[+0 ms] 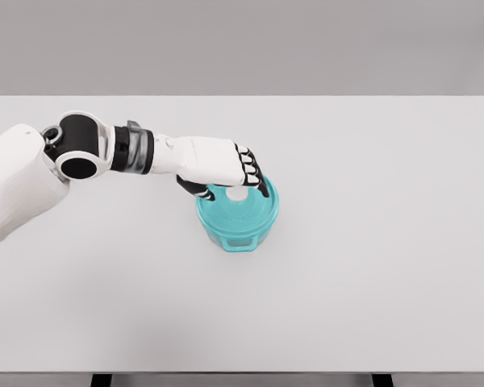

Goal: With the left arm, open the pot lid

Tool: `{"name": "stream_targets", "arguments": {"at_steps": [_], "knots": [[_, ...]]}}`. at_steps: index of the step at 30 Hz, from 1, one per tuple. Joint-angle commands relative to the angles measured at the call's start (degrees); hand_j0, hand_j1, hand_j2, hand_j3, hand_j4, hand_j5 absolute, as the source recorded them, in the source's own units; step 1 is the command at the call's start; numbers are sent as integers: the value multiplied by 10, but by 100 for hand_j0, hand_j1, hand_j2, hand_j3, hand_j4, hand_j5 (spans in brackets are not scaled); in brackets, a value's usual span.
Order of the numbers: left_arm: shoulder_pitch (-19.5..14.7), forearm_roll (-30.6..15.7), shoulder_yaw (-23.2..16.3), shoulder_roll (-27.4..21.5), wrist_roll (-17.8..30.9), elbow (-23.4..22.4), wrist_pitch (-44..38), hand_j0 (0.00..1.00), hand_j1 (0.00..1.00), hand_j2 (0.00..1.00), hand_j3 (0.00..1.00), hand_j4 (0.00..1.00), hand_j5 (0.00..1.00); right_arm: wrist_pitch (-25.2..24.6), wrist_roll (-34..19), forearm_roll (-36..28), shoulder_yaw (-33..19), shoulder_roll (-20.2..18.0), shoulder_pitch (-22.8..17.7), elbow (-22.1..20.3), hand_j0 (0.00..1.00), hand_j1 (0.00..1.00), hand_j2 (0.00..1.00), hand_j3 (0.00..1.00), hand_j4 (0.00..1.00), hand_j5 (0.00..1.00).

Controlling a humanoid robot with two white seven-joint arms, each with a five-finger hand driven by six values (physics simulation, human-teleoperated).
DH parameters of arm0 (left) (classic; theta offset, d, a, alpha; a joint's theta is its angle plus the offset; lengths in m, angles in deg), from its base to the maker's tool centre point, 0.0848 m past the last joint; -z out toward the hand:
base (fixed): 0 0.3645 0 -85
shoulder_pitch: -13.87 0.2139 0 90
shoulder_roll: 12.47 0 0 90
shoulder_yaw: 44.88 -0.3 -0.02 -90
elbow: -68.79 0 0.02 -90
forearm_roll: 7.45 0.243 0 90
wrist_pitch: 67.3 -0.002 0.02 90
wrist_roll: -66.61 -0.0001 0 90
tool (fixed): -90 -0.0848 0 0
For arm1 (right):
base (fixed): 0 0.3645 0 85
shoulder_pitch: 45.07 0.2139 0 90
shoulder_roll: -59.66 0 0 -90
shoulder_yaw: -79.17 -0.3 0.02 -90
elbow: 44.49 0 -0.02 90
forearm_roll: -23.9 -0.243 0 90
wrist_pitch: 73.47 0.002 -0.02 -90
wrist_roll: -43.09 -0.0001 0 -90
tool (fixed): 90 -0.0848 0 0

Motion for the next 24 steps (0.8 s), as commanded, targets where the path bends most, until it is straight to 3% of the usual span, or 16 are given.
{"name": "stream_targets", "arguments": {"at_steps": [1, 9, 17, 19, 24], "knots": [[0, -3, 1, 0, 0, 0, -2, 80, 80, 80, 80, 80, 80, 0, 0, 0, 0, 0, 0, 0, 100, 100, 100, 100, 100, 100], [2, -2, -10, 1, 0, -1, -2, 76, 76, 76, 76, 76, 76, 0, 0, 0, 0, 0, 0, 0, 100, 100, 100, 100, 100, 100], [2, -2, -10, 1, 0, 0, -2, 59, 59, 59, 59, 59, 59, 0, 0, 0, 0, 0, 0, 0, 100, 100, 100, 100, 100, 100], [2, -2, -10, 1, 0, 0, -2, 49, 49, 49, 49, 49, 49, 0, 0, 0, 0, 0, 0, 0, 100, 100, 100, 100, 100, 100], [1, -2, -10, 0, 0, 0, -2, 42, 42, 42, 42, 42, 42, 0, 0, 0, 0, 0, 0, 0, 100, 100, 100, 100, 100, 100]]}}
